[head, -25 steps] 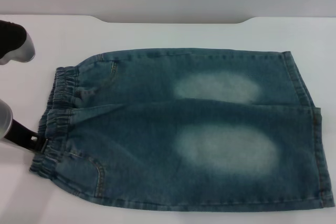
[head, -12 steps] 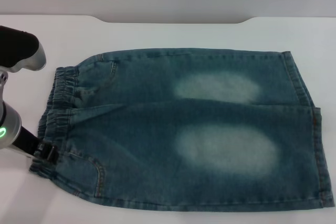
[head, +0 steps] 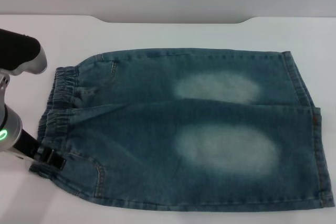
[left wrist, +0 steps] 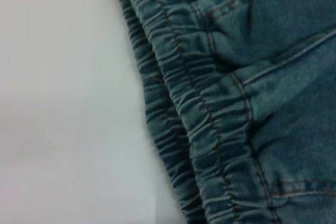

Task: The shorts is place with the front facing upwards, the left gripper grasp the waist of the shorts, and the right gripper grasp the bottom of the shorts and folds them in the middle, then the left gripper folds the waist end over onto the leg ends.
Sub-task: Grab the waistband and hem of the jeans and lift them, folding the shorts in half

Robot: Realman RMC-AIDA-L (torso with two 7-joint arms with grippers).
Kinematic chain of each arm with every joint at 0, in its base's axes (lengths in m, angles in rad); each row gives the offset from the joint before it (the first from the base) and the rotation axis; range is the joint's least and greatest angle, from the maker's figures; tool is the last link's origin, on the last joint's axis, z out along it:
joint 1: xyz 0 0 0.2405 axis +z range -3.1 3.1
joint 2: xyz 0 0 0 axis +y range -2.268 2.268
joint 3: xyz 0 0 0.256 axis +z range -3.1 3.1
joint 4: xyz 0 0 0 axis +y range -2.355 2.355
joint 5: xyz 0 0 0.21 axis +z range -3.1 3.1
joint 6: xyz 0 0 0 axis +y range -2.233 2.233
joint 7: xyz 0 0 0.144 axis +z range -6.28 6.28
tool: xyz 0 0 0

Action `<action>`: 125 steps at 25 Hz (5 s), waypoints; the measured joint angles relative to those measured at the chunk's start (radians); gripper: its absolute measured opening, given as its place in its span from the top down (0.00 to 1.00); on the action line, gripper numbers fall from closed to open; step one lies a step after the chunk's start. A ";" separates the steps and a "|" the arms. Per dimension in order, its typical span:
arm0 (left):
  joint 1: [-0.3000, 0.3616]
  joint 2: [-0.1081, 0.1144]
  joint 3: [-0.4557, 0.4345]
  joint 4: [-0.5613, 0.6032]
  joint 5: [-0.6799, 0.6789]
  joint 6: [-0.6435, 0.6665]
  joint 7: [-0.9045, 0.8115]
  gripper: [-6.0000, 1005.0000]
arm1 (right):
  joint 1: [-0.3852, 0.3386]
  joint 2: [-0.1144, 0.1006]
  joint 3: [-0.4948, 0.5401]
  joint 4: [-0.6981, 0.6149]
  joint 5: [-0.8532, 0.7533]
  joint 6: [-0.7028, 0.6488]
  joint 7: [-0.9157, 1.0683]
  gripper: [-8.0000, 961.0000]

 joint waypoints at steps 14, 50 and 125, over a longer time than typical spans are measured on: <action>-0.012 -0.001 0.005 0.050 0.000 0.027 0.000 0.19 | 0.001 0.000 0.000 0.000 0.000 0.000 -0.002 0.33; -0.025 -0.002 0.043 0.059 -0.002 0.031 -0.027 0.70 | 0.021 -0.003 0.009 -0.004 -0.006 0.008 -0.010 0.35; -0.136 -0.001 0.024 0.042 0.000 0.001 -0.012 0.92 | 0.014 -0.002 -0.101 0.377 0.078 0.138 0.084 0.40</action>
